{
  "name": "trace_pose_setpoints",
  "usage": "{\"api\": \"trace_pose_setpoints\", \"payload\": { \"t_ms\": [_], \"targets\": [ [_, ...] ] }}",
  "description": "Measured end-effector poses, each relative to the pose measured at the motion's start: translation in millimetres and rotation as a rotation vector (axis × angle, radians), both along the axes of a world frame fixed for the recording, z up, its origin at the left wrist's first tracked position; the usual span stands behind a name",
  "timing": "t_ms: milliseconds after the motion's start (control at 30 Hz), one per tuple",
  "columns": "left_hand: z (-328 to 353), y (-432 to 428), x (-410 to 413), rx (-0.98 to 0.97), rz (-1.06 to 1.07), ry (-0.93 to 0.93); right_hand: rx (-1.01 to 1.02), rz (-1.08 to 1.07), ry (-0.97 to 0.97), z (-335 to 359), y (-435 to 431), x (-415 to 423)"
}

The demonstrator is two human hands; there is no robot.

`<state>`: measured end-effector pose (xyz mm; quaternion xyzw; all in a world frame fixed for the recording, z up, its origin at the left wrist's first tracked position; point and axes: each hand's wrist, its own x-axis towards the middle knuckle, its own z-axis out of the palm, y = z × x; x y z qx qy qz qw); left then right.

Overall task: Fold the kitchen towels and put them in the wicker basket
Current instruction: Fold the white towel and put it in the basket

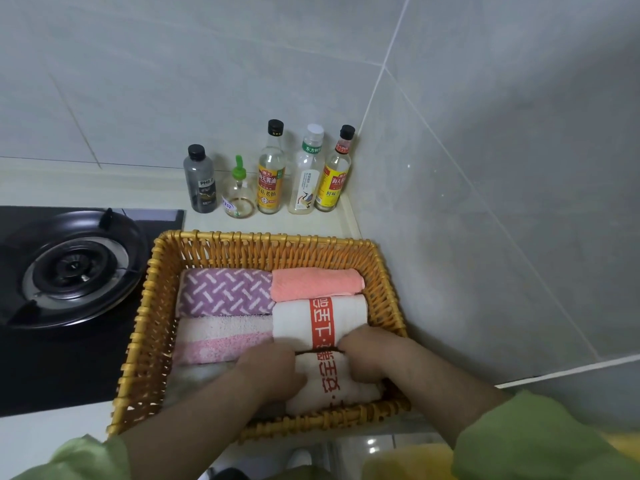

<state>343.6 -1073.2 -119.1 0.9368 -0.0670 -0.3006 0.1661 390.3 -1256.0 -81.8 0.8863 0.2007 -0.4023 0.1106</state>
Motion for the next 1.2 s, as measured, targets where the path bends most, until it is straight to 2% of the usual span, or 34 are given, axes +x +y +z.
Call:
{"api": "trace_pose_setpoints", "payload": {
  "t_ms": [100,200,267,333,467,667,767,900,1100,1200],
  "targets": [
    [21,0,4,0.042,-0.014,-0.199,0.042,-0.029,-0.006,4,-4,-1],
    [28,-3,19,-0.025,-0.029,-0.437,0.179,-0.107,-0.086,17,-4,-1],
    [26,-6,29,0.038,-0.118,-0.389,0.37,-0.126,-0.303,25,-2,6],
    [15,-7,35,0.133,-0.18,-0.309,0.445,-0.059,-0.473,22,2,17],
    [-4,-4,36,0.141,-0.226,-0.253,0.266,-0.027,-0.36,-2,5,30],
    [-7,-9,40,0.188,-0.266,-0.23,0.221,-0.036,-0.336,-25,3,23],
    [-3,-8,43,0.17,-0.266,-0.206,0.281,-0.078,-0.384,-21,4,23],
    [-3,-9,36,0.225,-0.302,-0.253,0.451,-0.09,-0.621,-19,1,13],
    [-19,-8,21,0.169,-0.254,-0.384,0.433,-0.23,-0.548,-43,7,5],
    [-25,1,22,0.156,-0.349,-0.377,0.392,-0.201,-0.573,-49,5,2]
  ]
}}
